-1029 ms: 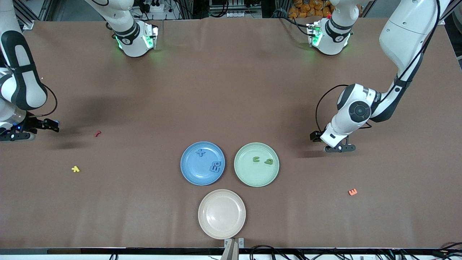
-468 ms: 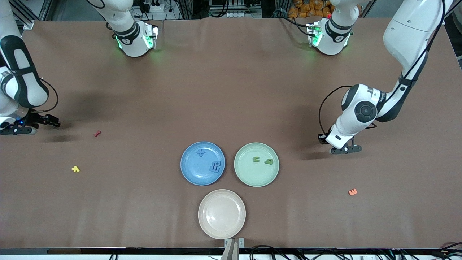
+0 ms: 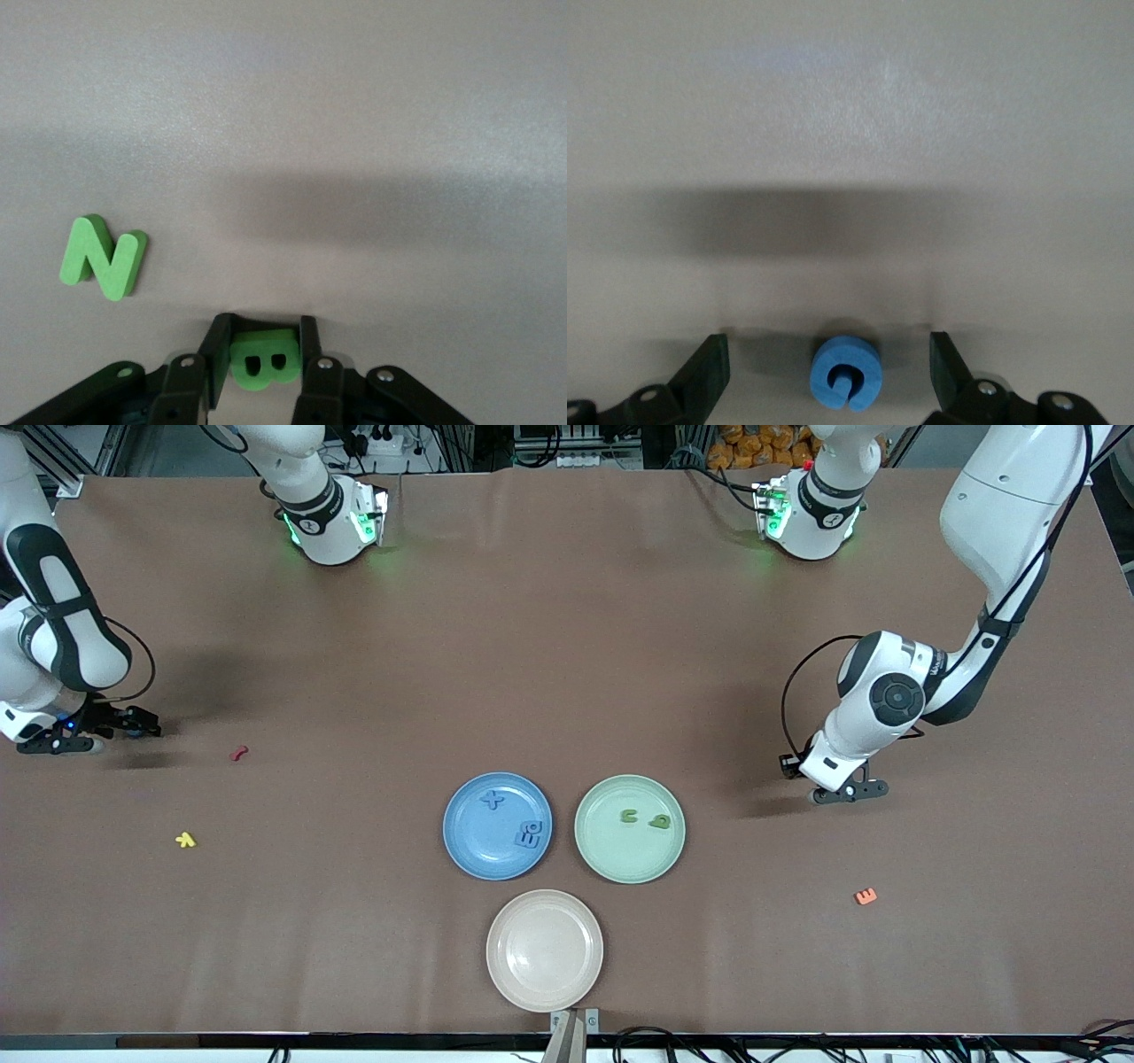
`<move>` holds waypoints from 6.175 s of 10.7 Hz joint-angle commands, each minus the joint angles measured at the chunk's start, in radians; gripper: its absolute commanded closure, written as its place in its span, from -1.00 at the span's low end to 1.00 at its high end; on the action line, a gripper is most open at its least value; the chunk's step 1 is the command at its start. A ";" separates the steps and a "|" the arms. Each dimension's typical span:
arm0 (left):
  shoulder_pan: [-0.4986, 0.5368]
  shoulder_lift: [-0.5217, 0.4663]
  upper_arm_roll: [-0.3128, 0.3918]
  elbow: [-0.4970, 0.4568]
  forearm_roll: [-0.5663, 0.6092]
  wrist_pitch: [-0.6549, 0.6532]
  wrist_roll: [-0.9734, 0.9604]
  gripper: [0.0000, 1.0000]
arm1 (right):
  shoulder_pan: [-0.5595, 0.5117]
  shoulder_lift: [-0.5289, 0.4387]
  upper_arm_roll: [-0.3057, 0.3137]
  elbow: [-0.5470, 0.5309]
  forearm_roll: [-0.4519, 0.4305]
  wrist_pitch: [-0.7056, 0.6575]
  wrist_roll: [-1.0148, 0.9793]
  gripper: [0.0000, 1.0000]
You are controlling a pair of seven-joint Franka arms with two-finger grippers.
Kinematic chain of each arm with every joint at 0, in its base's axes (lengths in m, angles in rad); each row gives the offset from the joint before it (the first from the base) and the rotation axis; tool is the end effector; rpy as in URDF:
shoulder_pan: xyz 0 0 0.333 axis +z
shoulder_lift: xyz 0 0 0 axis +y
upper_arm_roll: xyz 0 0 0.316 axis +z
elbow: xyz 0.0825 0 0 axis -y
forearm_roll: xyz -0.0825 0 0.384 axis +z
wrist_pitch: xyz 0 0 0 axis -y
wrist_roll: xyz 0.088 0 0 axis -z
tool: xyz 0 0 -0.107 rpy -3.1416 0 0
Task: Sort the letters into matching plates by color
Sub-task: 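Carry the green B over the green plate while the right gripper grasps the c, then open the left gripper over the green plate while the right gripper lifts the c, then lower the blue c onto the blue plate while the left gripper withdraws, then move the left gripper to the green N while the right gripper retracts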
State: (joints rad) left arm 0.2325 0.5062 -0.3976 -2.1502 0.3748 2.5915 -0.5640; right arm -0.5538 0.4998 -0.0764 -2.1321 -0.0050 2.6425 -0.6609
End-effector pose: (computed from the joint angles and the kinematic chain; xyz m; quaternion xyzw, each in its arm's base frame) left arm 0.5544 -0.1036 0.1781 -0.9982 -0.0605 -0.0005 0.0018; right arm 0.4623 -0.3378 0.1706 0.9995 0.0223 -0.0070 0.0191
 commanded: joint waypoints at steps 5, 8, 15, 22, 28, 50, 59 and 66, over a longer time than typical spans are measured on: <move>-0.013 0.006 -0.058 0.084 0.012 0.009 -0.223 1.00 | -0.072 -0.026 0.043 -0.049 -0.004 0.016 -0.013 -1.00; -0.039 0.014 -0.089 0.125 0.010 0.009 -0.345 1.00 | -0.087 -0.027 0.060 -0.051 -0.004 0.016 -0.013 -0.93; -0.219 0.113 -0.084 0.286 0.012 0.007 -0.673 1.00 | -0.117 -0.040 0.104 -0.045 -0.004 0.004 -0.008 0.37; -0.410 0.187 -0.003 0.446 0.019 0.007 -0.942 1.00 | -0.106 -0.059 0.196 0.052 -0.004 -0.189 0.003 0.82; -0.581 0.232 0.161 0.538 0.013 0.007 -1.114 0.25 | 0.113 -0.069 0.190 0.155 -0.003 -0.279 0.244 0.82; -0.449 -0.024 0.138 0.155 0.045 -0.062 -0.714 -1.00 | 1.023 0.224 0.103 0.609 0.200 -0.245 1.253 -0.15; -0.291 -0.020 0.134 0.161 0.042 -0.065 -0.225 -1.00 | 0.948 0.178 -0.046 0.607 0.203 -0.297 0.792 -1.00; -0.159 0.005 0.131 0.167 -0.054 -0.158 0.270 -1.00 | 0.740 0.135 -0.121 0.603 0.192 -0.334 0.439 -1.00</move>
State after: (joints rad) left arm 0.0346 0.5197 -0.2522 -1.9860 0.3941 2.4920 -0.4777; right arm 0.2470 0.6587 -0.1985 -1.5135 0.1824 2.3217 -0.1276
